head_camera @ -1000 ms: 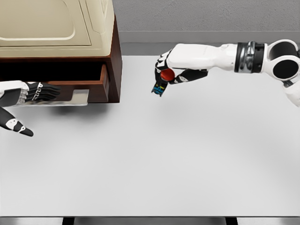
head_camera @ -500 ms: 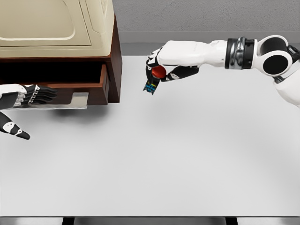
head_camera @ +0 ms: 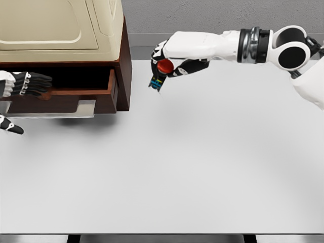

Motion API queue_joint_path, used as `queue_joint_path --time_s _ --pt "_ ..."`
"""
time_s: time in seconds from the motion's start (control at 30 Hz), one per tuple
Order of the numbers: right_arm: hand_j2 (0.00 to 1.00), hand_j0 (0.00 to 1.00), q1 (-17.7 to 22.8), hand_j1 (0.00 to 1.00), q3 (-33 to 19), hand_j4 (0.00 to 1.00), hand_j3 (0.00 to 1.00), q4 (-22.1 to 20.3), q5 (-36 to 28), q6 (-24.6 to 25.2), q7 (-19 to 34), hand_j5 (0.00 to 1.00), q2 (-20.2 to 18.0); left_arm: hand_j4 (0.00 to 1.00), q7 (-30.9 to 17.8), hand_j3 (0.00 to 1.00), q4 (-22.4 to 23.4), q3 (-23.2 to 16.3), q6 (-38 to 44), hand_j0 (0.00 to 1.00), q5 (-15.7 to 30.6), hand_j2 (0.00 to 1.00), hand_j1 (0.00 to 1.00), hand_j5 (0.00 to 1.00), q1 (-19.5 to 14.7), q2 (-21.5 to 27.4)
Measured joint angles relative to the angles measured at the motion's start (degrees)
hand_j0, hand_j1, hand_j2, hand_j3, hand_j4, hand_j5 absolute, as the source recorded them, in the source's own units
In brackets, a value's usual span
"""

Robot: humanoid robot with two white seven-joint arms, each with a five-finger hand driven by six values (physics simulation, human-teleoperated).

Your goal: Open the cabinet drawer with left arm, and place a switch into the drawer with right arm

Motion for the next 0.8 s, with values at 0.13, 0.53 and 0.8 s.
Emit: queue_joint_path --time_s 0.13,0.53,0.8 --pt "0.43 0.43 -1.14 0.43 0.98 0.43 0.43 0.03 0.01 0.61 0.00 0.43 1.39 1.00 0.00 1.00 -0.04 0.64 -0.10 1.00 2.07 1.00 1.00 1.00 -1.94 1.33" --pt "0.43 0.43 -6.06 0.43 3.81 0.43 0.43 0.04 0.00 2.51 0.00 0.43 4.57 1.00 0.01 1.00 -0.16 1.98 -9.73 1.00 3.62 1.00 1.00 1.00 -4.77 -1.80" --pt "0.43 0.43 -8.26 0.43 5.75 0.43 0.43 0.17 -0.05 4.95 0.00 0.43 7.15 1.00 0.01 1.00 -0.15 1.89 -11.71 1.00 3.61 1.00 1.00 1.00 -4.60 -2.41"
